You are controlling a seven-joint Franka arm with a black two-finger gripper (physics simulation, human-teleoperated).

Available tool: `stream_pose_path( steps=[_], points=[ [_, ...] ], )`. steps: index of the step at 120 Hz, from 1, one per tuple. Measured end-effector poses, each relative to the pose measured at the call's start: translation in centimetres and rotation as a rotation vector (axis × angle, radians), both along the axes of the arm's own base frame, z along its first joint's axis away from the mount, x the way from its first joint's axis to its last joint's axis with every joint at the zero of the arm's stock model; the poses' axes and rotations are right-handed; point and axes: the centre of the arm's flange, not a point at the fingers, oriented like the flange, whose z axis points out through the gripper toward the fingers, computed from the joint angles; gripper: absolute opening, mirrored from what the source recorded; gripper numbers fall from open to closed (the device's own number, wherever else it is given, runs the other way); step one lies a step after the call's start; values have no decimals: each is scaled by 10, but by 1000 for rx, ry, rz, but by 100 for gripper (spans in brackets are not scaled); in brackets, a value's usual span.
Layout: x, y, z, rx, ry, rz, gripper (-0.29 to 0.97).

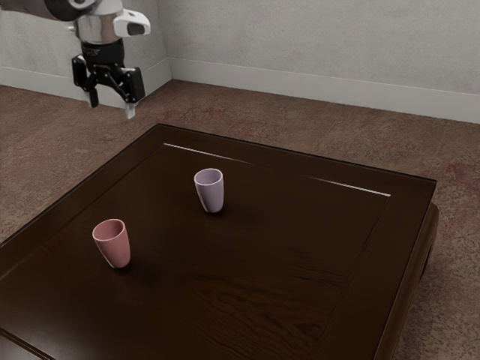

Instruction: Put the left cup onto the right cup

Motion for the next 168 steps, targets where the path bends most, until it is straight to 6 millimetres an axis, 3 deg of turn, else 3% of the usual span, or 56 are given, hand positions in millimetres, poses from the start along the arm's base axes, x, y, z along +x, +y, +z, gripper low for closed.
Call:
stream_pose_path(
  steps=[16,39,45,59,68,82,97,115,168],
  points=[
    [-4,-18,-8,2,17,-26,68],
    [-41,-40,-78,0,98,-55,68],
    [-44,-31,-96,-4,105,-41,68],
    [-51,13,-153,-16,129,34,68],
    [-52,31,-181,-19,118,56,68],
    [-52,33,-217,-23,89,41,68],
    [-37,28,-251,-28,56,2,68],
    [-40,32,-268,-32,11,-17,68],
    [-59,63,-280,-37,-40,33,68]
  ],
)
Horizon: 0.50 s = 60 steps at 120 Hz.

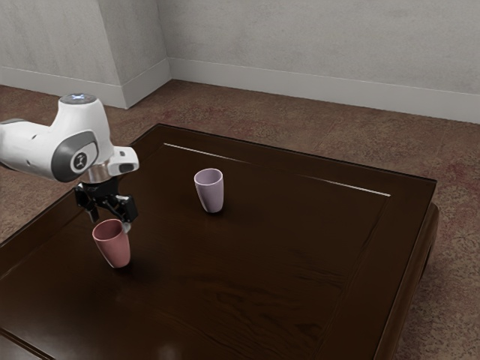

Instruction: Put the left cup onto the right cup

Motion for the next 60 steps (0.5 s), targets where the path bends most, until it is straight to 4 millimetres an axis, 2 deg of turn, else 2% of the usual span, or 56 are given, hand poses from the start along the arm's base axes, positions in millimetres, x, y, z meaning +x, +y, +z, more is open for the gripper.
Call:
stream_pose_path(
  steps=[28,50,60],
  points=[
    [1,-2,0,-1,-4,7,68],
    [4,-22,-2,-2,-3,-20,68],
    [7,-34,-12,-7,12,-39,68]
  ],
)
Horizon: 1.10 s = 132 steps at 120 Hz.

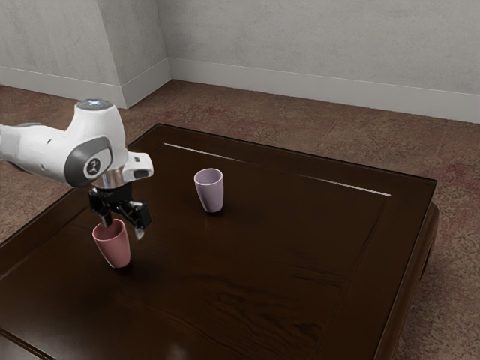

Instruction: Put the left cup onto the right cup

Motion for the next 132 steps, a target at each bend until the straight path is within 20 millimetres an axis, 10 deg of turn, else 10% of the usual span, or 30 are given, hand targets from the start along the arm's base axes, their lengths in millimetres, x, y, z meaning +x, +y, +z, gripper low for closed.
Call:
stream_pose_path(
  steps=[27,87,132],
  points=[
    [9,-25,-16,-5,10,-42,68],
    [14,27,-39,-1,14,52,67],
    [15,28,-51,-2,16,57,8]
  ],
)
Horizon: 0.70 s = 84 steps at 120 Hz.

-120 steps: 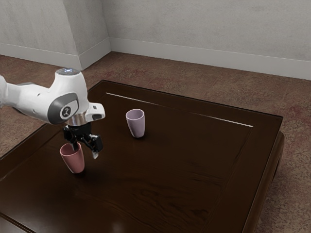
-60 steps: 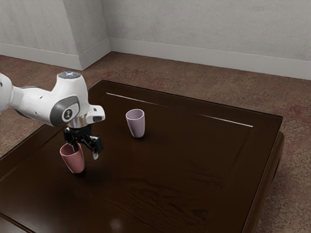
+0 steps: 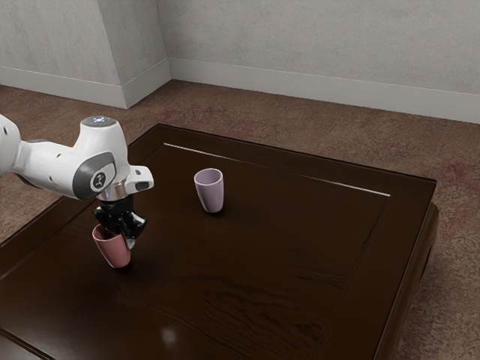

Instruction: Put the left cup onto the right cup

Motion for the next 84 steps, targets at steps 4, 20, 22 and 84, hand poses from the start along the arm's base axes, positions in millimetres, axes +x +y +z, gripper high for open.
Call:
stream_pose_path(
  steps=[4,20,22,84],
  points=[
    [0,0,1,0,-1,0,5],
    [2,1,6,3,-13,2,-3],
    [2,1,6,4,-13,2,-4],
    [108,-69,161,4,-134,-73,-8]
  ],
)
